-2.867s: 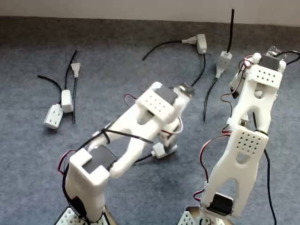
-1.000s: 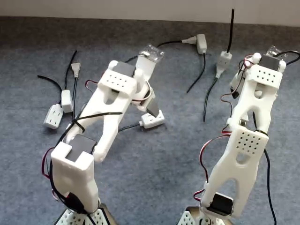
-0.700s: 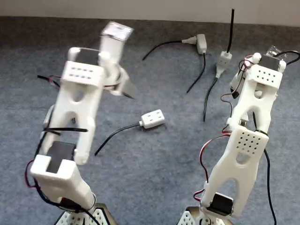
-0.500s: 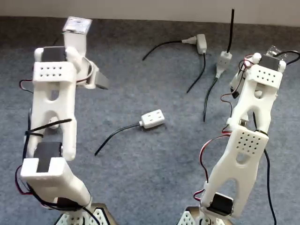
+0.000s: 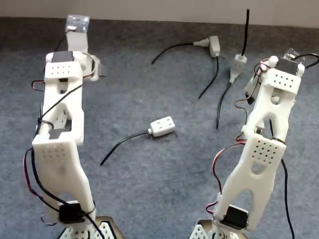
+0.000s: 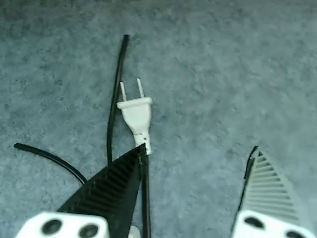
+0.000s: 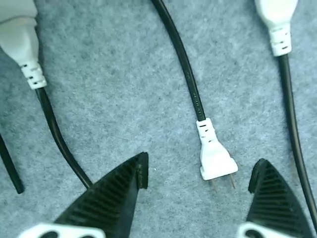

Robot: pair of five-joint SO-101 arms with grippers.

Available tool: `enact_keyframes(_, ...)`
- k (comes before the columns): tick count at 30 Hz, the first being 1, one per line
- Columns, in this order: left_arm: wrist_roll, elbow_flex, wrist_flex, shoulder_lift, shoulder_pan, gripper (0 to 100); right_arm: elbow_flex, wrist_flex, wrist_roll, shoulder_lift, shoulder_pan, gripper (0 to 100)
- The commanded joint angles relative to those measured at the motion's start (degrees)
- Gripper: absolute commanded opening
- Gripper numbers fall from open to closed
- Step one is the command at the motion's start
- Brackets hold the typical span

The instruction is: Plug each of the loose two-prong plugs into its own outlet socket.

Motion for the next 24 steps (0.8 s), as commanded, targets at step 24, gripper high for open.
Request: enact_keyframes(24, -1.05, -45.85, 20.84, 32.31, 3.30, 28, -0.13, 0.04, -0.18, -0.66, -0.48, 32.2)
